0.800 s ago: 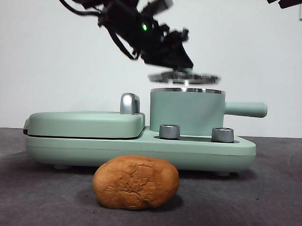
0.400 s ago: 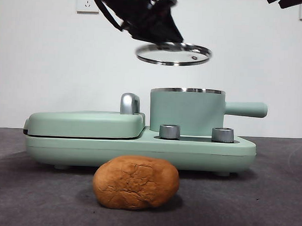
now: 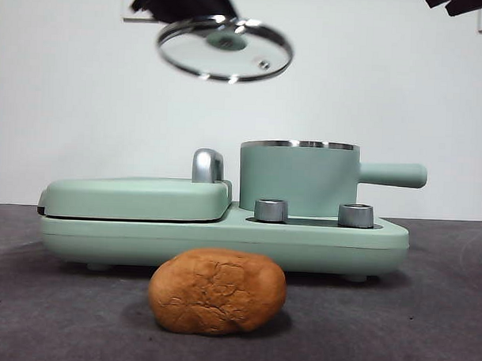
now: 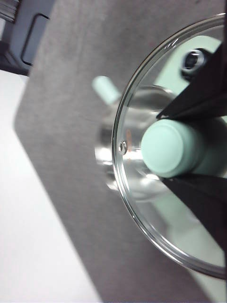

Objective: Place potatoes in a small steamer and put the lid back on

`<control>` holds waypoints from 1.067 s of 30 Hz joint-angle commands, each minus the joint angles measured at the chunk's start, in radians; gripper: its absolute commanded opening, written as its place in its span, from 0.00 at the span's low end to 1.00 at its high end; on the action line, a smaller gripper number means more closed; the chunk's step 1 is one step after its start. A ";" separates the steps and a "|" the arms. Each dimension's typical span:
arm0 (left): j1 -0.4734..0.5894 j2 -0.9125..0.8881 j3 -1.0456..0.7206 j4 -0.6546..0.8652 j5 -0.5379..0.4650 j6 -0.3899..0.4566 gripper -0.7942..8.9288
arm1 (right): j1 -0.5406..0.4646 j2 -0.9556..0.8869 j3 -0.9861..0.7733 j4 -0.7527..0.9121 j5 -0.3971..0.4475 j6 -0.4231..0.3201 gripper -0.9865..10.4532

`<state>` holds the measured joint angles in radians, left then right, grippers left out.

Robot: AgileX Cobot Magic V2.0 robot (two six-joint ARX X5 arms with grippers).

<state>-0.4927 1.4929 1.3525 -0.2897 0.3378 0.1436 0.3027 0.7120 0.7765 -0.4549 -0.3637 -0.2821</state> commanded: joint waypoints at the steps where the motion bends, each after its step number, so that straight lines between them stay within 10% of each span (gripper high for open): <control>1: 0.006 -0.076 -0.060 0.027 0.003 -0.023 0.10 | 0.014 0.006 0.017 -0.017 -0.002 0.006 0.30; 32: 0.169 -0.501 -0.350 -0.165 -0.055 -0.073 0.10 | 0.510 0.518 0.017 0.075 0.050 -0.119 0.40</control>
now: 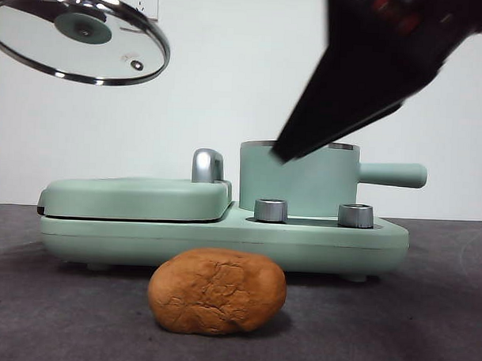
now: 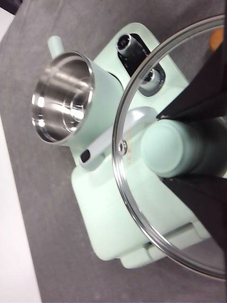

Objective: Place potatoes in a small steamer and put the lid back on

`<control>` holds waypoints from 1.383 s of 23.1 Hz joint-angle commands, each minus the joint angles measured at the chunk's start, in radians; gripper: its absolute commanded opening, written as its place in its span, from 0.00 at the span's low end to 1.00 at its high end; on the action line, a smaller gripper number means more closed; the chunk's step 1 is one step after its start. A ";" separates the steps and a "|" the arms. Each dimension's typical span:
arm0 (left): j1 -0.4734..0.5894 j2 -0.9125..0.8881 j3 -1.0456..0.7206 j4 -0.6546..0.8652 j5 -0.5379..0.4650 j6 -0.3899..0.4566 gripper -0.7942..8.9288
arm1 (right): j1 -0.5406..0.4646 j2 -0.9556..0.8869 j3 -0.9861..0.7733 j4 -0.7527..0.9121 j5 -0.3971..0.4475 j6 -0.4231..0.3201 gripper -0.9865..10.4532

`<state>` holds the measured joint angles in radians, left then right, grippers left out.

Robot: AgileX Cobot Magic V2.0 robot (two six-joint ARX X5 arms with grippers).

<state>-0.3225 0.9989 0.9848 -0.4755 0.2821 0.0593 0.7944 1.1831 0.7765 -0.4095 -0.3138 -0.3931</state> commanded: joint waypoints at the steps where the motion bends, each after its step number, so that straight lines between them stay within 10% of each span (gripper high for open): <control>1: -0.001 -0.007 0.018 0.021 0.001 0.013 0.10 | 0.023 0.067 0.017 0.043 0.000 -0.008 0.41; 17: 0.003 -0.007 0.018 0.027 0.001 0.045 0.10 | 0.027 0.345 0.017 0.200 0.000 0.031 0.42; 26: 0.003 -0.008 0.018 0.026 0.001 0.045 0.10 | 0.023 0.296 0.068 0.099 0.000 0.235 0.28; 32: 0.003 -0.008 0.018 0.027 0.001 0.045 0.10 | -0.020 0.217 0.315 -0.306 0.097 0.437 0.28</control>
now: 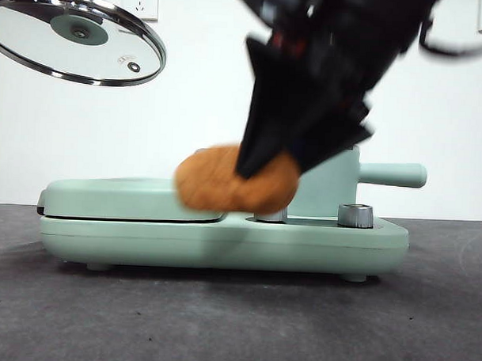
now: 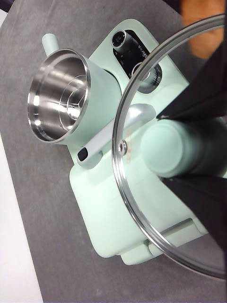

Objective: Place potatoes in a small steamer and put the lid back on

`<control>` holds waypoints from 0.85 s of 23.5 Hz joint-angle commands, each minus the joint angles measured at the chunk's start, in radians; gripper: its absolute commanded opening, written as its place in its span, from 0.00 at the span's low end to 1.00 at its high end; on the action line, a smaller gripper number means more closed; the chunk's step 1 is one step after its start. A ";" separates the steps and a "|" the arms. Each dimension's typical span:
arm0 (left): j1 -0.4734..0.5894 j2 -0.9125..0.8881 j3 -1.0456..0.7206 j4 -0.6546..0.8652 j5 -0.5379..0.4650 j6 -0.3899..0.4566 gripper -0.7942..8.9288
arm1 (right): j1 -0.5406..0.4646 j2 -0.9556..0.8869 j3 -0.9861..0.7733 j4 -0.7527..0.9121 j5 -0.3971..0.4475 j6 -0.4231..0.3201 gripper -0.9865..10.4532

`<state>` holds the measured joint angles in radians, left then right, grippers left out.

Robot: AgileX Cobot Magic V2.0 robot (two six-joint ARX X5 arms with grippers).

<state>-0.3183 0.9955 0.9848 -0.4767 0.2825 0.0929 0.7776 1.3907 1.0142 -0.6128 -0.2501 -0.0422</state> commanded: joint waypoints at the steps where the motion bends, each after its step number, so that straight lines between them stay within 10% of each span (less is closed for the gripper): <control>1: -0.002 -0.004 0.018 0.028 0.001 0.011 0.10 | -0.013 0.010 0.131 -0.176 0.055 0.097 0.28; 6: -0.002 -0.004 0.018 0.028 0.001 0.011 0.10 | -0.082 0.017 0.368 -0.384 0.101 0.109 0.28; 20: -0.002 -0.004 0.018 0.028 0.002 0.010 0.10 | -0.265 0.254 0.643 -0.315 0.126 0.024 0.28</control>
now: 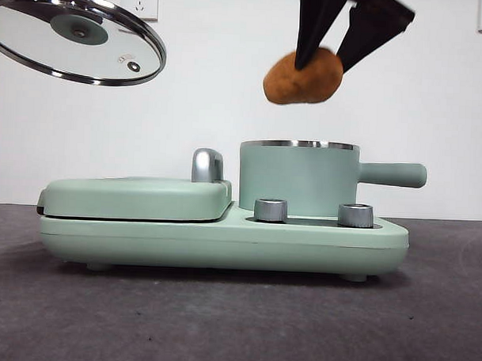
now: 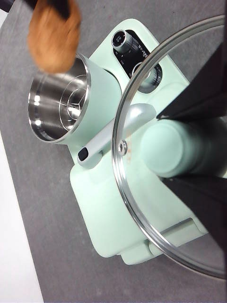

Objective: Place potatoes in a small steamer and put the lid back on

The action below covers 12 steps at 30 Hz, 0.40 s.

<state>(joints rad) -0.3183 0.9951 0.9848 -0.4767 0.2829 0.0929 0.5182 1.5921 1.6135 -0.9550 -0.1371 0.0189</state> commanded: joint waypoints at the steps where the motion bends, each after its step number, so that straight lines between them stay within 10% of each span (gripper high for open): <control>1: -0.002 -0.004 0.018 0.027 0.001 0.010 0.10 | -0.014 0.071 0.054 0.038 0.016 -0.043 0.28; 12: -0.002 -0.004 0.018 0.028 0.001 0.010 0.10 | -0.066 0.285 0.117 0.103 0.016 -0.080 0.28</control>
<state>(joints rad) -0.3183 0.9951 0.9848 -0.4763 0.2829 0.0929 0.4450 1.8557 1.7054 -0.8650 -0.1230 -0.0406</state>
